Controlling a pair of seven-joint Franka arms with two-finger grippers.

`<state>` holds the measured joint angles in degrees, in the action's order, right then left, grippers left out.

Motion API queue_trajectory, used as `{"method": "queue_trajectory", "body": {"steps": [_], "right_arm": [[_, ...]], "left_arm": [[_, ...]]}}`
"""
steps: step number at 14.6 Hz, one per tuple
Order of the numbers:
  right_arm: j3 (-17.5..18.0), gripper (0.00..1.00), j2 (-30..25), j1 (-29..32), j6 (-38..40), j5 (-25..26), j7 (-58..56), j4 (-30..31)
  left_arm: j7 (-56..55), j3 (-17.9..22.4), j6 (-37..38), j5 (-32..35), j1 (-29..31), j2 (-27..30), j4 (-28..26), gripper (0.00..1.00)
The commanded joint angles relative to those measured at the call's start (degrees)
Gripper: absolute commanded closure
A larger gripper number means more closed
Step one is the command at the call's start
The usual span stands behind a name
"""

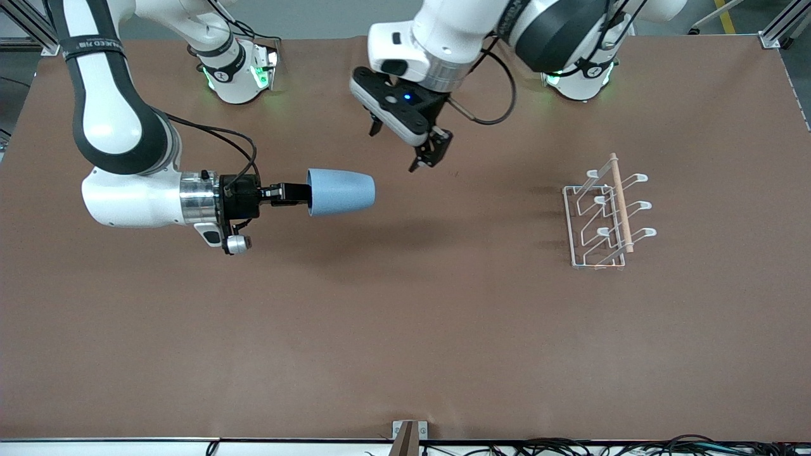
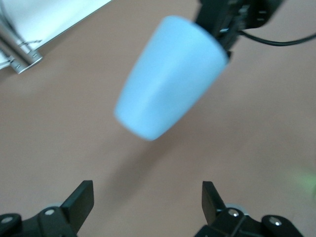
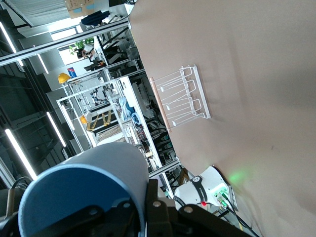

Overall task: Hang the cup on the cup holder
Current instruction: 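Carry the cup toward the middle while the left gripper approaches it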

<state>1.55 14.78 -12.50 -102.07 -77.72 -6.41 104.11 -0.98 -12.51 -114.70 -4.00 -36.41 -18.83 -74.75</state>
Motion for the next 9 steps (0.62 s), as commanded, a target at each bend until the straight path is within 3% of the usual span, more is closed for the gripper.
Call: {"method": "queue_trajectory", "body": {"steps": [1,9], "right_arm": [[-0.32,1.0,-1.24,-1.03,-0.15,-1.73,0.52,1.45],[-0.32,1.0,-1.24,-1.3,0.55,-1.73,0.35,1.28]], "left_arm": [[5.89,0.56,0.18,1.36,-2.07,-2.0,3.21,0.04],[17.58,1.18,-7.81,2.59,-2.44,-4.72,3.3,0.05]]}}
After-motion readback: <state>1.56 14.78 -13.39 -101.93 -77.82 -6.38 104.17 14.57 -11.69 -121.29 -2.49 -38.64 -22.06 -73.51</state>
